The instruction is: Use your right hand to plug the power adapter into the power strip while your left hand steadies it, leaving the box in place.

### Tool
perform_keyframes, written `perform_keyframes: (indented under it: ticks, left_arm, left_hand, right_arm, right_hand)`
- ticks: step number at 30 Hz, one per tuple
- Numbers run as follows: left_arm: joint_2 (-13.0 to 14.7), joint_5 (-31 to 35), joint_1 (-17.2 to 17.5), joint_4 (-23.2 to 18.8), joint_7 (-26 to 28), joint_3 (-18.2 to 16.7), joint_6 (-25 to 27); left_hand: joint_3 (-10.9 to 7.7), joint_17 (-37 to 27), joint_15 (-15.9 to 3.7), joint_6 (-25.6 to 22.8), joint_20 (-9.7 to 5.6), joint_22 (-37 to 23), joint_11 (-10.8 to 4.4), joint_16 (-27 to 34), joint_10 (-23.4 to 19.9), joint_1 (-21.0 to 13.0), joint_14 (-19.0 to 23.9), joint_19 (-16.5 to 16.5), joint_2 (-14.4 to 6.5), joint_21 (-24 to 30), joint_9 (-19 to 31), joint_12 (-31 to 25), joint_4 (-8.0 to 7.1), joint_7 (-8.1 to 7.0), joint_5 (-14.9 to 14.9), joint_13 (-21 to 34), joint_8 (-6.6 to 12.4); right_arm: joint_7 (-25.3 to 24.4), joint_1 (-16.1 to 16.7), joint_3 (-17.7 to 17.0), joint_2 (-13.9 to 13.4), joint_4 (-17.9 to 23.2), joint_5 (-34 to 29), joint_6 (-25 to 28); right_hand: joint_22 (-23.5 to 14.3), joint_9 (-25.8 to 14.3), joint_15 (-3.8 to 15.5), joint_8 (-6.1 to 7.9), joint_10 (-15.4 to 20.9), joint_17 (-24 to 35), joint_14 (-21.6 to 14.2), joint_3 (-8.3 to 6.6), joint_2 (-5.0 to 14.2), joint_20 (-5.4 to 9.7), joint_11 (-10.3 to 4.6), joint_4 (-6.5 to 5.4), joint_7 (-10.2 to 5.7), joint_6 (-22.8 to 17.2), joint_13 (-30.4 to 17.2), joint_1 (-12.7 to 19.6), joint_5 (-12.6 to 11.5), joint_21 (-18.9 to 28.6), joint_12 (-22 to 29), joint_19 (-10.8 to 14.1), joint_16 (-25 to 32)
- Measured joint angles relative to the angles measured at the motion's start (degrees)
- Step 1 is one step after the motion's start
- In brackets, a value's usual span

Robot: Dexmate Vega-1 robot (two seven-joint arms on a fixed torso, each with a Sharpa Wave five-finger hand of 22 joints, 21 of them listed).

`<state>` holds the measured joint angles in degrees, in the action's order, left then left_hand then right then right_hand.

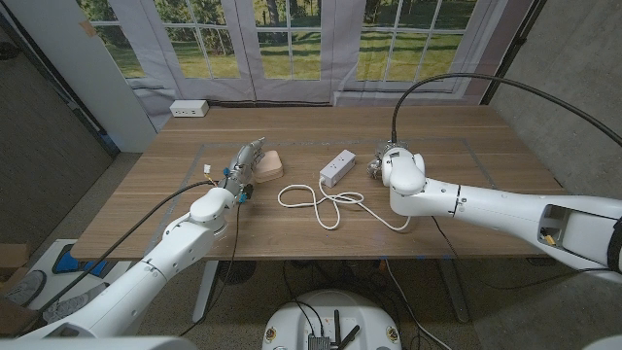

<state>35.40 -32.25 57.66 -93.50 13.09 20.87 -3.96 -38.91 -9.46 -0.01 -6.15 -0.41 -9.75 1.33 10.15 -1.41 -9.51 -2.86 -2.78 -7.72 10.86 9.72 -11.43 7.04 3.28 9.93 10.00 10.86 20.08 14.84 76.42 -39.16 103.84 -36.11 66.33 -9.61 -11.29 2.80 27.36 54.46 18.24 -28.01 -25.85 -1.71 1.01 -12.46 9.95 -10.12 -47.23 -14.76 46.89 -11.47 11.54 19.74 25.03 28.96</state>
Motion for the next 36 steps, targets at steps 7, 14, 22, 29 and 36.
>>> perform_keyframes:
  ticks: [7, 14, 22, 29, 36]
  left_arm:
    - [-0.05, 0.0, -0.18, 0.13, -0.14, 0.23, -0.01]
    - [0.31, 0.67, -0.45, -0.14, -0.17, 0.54, 0.52]
    - [1.16, 2.48, -1.14, -1.04, -0.15, 1.43, 1.76]
    - [2.29, 5.14, -1.44, -2.51, 0.93, 2.18, 2.88]
    - [3.32, 8.55, -1.15, -4.55, 2.97, 2.62, 4.12]
  left_hand:
    - [0.0, 0.0, 0.0, 0.0, -0.02, 0.0, 0.0, 0.0, 0.0, 0.0, 0.0, -0.01, 0.0, 0.0, 0.0, 0.0, 0.0, 0.0, 0.0, 0.0, 0.0]
    - [0.0, 0.0, 0.0, 0.0, -0.11, 0.05, 0.0, 0.0, 0.0, 0.0, 0.0, -0.08, 0.0, -0.02, 0.16, 0.0, 0.0, 0.0, 0.0, 0.0, -0.27]
    - [-0.01, 0.0, 0.0, 0.01, -0.07, 0.0, -0.23, 0.0, -0.22, 0.0, 0.0, -0.11, 0.0, -0.02, 0.3, 0.0, -0.01, 0.0, 0.0, 0.0, -0.27]
    - [-0.01, 0.1, -0.1, -0.2, 0.12, 0.14, -0.72, 0.0, -0.72, -0.53, 0.73, -0.71, -0.08, -0.01, 0.3, 0.0, -0.01, -0.21, 0.0, 0.0, -0.27]
    - [-0.49, 0.13, -1.02, -1.16, -0.13, 0.17, -1.34, 0.0, -1.58, -0.9, 1.64, -1.34, -0.46, -0.01, 0.14, 0.0, 0.47, -0.53, 0.0, 0.0, -0.27]
  right_arm:
    - [-2.36, 2.03, -2.51, -0.29, 0.9, 0.9, -0.44]
    - [-5.69, 4.89, -6.32, -0.75, 2.42, 2.6, -0.72]
    - [-9.77, 8.11, -10.63, -1.31, 4.36, 5.22, -1.09]
    - [-13.97, 10.88, -14.14, -1.6, 5.84, 7.72, -1.73]
    - [-17.13, 13.09, -16.77, -1.94, 7.26, 9.67, -2.14]
  right_hand:
    - [0.0, 0.0, -0.13, 0.47, 1.86, 0.53, -1.11, 0.0, 0.3, 0.61, 0.08, 0.0, 0.8, -0.81, 0.15, 1.64, 0.17, 0.0, 0.0, 0.64, 1.0]
    - [0.0, -0.01, -0.03, 1.04, 2.79, 1.06, -1.82, 0.01, 0.9, 1.02, 0.18, 0.01, 1.23, -1.25, 0.15, 2.24, 0.23, 0.0, 0.0, 1.43, 1.6]
    - [0.0, -0.01, -0.03, 1.27, 3.5, 1.05, -2.44, 0.01, 1.13, 1.34, 0.28, 0.01, 1.72, -1.74, 0.15, 2.47, 0.31, 0.0, 0.0, 1.74, 2.02]
    - [0.0, -0.01, 0.07, 1.49, 4.34, 1.05, -2.95, 0.02, 1.13, 1.33, 0.06, 0.01, 2.24, -2.26, 0.15, 2.48, -0.02, 0.0, 0.0, 2.56, 2.47]
    - [0.0, -0.03, 0.29, 1.49, 4.73, 1.32, -3.56, 0.02, 1.06, 1.33, 0.28, 0.01, 2.43, -2.45, 0.19, 4.06, -0.02, 0.0, 0.0, 2.56, 2.47]
